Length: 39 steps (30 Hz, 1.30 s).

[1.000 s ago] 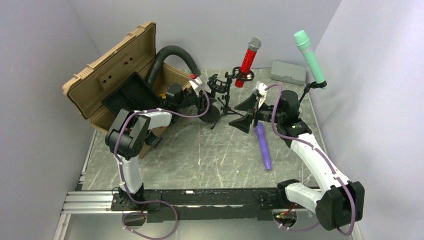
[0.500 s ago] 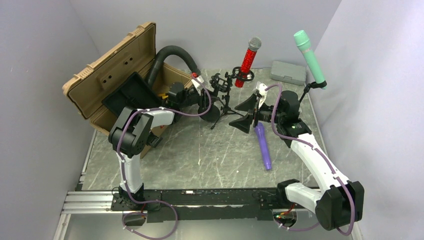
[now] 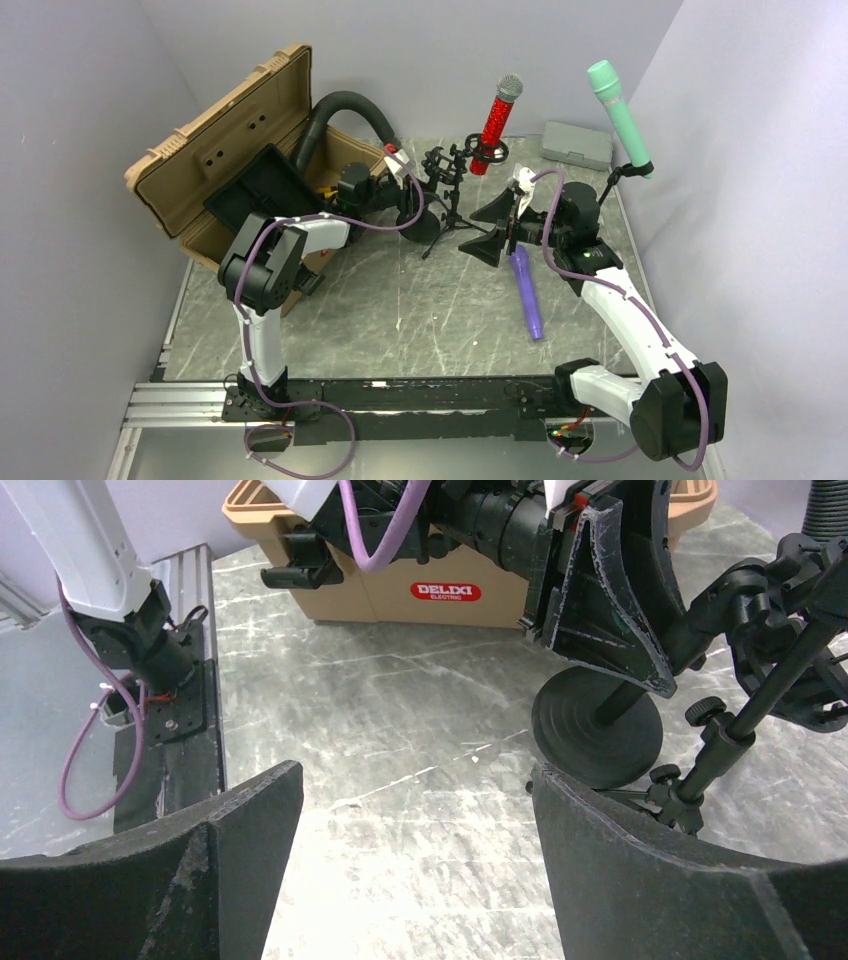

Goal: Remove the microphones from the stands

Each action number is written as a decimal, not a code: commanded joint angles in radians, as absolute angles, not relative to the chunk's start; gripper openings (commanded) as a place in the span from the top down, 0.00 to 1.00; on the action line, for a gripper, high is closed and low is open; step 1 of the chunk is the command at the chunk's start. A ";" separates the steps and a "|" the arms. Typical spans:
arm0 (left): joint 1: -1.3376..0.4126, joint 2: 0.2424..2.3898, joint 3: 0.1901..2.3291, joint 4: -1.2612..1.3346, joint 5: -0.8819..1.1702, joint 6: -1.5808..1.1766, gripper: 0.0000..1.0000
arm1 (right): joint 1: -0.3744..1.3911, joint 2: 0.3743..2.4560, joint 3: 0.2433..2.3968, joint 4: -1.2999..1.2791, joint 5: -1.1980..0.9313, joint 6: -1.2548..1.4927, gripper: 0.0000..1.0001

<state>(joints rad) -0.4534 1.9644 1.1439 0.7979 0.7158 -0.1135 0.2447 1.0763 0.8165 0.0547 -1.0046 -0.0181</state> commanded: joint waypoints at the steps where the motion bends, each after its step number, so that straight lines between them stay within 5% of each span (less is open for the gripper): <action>1: -0.475 1.920 1.145 0.819 0.715 -0.121 1.00 | 0.240 1.061 0.814 0.106 -1.035 -0.020 0.14; 28: -0.482 1.720 0.965 0.656 0.253 0.039 1.00 | 0.240 1.052 0.810 0.120 -1.049 -0.011 0.14; 39: -0.482 1.750 0.957 0.688 0.230 0.013 1.00 | 0.238 1.050 0.806 0.123 -1.049 -0.010 0.14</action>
<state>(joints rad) -0.5087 1.7626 0.9459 0.5930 0.3077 -0.0010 0.2443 1.0740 0.8074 0.0628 -1.0267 -0.0074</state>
